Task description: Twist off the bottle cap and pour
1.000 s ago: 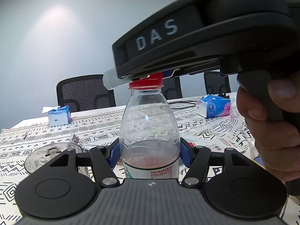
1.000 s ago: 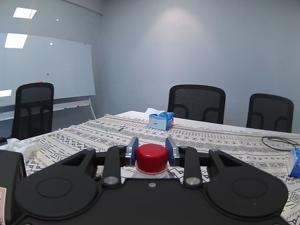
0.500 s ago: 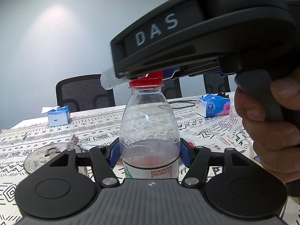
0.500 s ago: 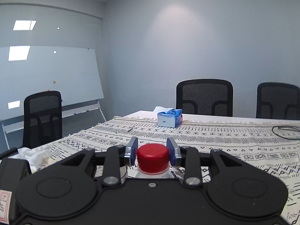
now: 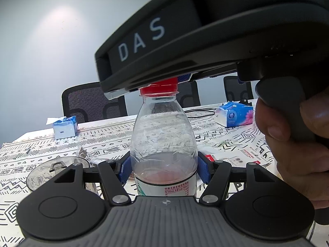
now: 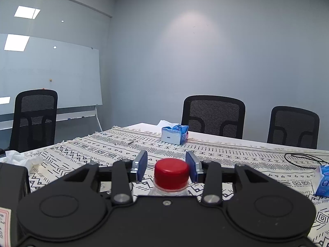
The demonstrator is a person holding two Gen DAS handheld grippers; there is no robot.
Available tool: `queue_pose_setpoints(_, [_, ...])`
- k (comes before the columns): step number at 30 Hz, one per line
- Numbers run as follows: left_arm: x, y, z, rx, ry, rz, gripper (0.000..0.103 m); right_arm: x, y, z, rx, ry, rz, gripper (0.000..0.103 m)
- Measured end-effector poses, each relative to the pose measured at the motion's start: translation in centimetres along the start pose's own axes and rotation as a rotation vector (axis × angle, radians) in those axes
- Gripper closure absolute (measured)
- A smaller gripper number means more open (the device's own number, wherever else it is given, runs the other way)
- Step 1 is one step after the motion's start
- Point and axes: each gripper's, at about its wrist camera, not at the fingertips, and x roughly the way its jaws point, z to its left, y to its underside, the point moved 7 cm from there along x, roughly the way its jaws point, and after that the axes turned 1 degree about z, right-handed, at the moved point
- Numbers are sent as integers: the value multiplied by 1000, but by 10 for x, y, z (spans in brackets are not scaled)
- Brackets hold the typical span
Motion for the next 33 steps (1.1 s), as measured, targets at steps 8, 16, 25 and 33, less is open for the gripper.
queue_pose_setpoints(8, [0,0,0,-2,0,1,43,6,6,6,-64,63,20,66])
queue_pose_setpoints(16, [-7,2,0,2,12,-2,43,7,8,5,-54,52,21,67])
queue_pose_setpoints(25, [-4,2,2,2,10,-3,43,6,8,3,-43,47,19,65])
queue_pose_setpoints(33, [1,0,4,-8,8,-2,43,5,8,-1,-46,37,17,67])
